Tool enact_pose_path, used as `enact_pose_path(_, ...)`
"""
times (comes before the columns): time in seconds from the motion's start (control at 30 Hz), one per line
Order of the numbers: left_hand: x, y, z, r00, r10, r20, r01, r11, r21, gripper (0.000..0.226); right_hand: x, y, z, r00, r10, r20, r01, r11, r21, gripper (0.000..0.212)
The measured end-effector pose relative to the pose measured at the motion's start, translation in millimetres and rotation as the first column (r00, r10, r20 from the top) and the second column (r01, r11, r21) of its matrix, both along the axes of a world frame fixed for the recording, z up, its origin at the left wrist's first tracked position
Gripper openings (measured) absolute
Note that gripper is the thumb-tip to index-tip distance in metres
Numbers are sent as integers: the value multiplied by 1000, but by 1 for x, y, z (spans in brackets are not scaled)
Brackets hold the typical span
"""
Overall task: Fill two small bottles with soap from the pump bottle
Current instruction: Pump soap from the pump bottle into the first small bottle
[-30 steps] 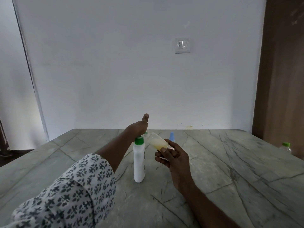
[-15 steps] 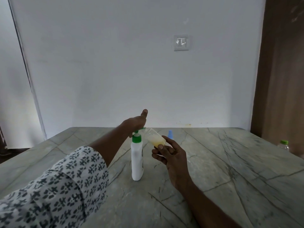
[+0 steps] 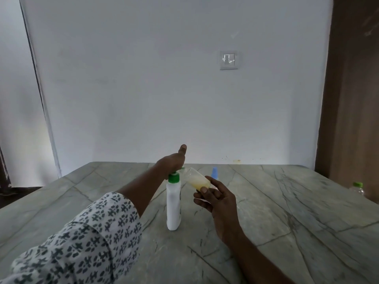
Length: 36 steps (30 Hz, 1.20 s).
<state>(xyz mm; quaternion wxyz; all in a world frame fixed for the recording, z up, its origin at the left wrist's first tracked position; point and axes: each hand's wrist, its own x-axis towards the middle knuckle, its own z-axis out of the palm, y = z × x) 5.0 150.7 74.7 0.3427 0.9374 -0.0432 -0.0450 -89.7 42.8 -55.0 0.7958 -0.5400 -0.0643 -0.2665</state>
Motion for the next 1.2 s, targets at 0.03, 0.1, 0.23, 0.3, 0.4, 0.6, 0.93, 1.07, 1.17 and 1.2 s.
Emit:
enact_pose_path(0.03, 0, 1, 2, 1000, -2, -4, 2, 1000, -2, 86, 0, 0, 0, 1000, 1, 3, -1, 1000, 1, 34)
enact_pose_path(0.1, 1, 1, 7, 1000, -3, -8, 3, 1000, -8, 85, 1, 0, 2, 1000, 7, 7, -7, 1000, 10, 34)
enact_pose_path(0.23, 0, 0, 11, 1000, -3, 3, 3, 1000, 8, 87, 0, 1, 4, 1000, 15, 25, -15, 999, 33, 33)
enact_pose_path(0.3, -2, -1, 10, 1000, 3, 7, -4, 1000, 24, 86, -1, 2, 5, 999, 26, 33, -28, 998, 58, 33)
enact_pose_path(0.4, -6, -3, 11, 1000, -2, 5, 2, 1000, 24, 86, 0, 1, 5, 999, 33, 32, -35, 997, 69, 33)
enact_pose_path(0.6, -4, -1, 4, 1000, 20, 2, -20, 1000, 19, 85, 0, 2, 3, 1000, 22, 10, -22, 999, 50, 33)
enact_pose_path(0.93, -9, 0, 6, 1000, 1, -6, -1, 1000, 18, 83, 0, 1, 3, 1000, 31, 1, -31, 999, 42, 33)
enact_pose_path(1.07, -11, 0, 14, 1000, -15, -1, 15, 999, 37, 84, 1, 1, 4, 999, 39, 8, -40, 998, 50, 34)
enact_pose_path(1.17, -12, 0, 14, 1000, -22, 1, 22, 999, 38, 83, 2, 1, 4, 999, 43, 11, -44, 997, 58, 36)
enact_pose_path(1.2, -13, 0, 14, 1000, -24, 0, 24, 999, 38, 84, 2, 1, 3, 999, 49, 11, -50, 997, 63, 37)
